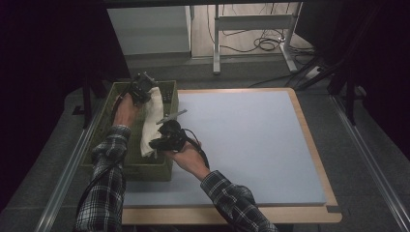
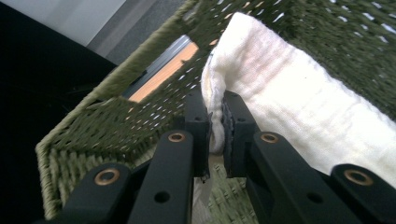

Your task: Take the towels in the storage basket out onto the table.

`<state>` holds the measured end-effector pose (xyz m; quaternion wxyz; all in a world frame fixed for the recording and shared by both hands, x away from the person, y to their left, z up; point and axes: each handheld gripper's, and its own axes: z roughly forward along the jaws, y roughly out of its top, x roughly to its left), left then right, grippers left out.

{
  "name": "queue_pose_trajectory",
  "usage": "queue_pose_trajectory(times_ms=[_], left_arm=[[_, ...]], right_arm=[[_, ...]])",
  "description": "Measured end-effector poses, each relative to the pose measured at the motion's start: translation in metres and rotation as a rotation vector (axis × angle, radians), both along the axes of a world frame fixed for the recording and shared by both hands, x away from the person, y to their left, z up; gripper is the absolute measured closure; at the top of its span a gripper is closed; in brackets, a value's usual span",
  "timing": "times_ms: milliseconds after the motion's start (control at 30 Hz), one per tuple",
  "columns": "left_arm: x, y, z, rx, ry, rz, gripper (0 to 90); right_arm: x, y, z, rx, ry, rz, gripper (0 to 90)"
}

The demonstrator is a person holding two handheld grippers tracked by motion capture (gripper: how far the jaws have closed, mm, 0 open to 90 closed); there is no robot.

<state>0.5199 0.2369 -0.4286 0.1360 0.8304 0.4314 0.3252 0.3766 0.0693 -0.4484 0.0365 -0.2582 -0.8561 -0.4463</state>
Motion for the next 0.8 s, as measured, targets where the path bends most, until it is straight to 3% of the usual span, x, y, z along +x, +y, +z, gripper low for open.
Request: queue_pose_trajectory(times_ms=[300,400,500,567,633,800], left_arm=[[-0.001,0.004,-0.002,0.016,-0.004,0.005,82.9],[0.006,-0.011,-0.011,0.041,0.027,-0.028,82.7],[0.013,-0.031,-0.025,0.071,0.083,-0.084,81.1],[0.016,-0.037,-0.029,0.085,0.102,-0.091,74.3],[0.016,-0.038,-0.027,0.052,0.103,-0.082,66.6],[0.014,-0.028,-0.021,-0.078,0.107,-0.037,49.5]], right_arm=[[0.001,0.008,-0.002,0.005,-0.004,0.011,82.3],[0.001,0.006,-0.003,-0.011,-0.011,-0.001,74.7],[0.001,-0.007,0.000,-0.009,-0.025,-0.011,70.5],[0.004,-0.018,0.005,0.015,-0.032,-0.024,69.2],[0.007,-0.029,0.011,0.039,-0.039,-0.044,68.4],[0.008,-0.043,0.017,0.044,-0.060,-0.061,65.9]])
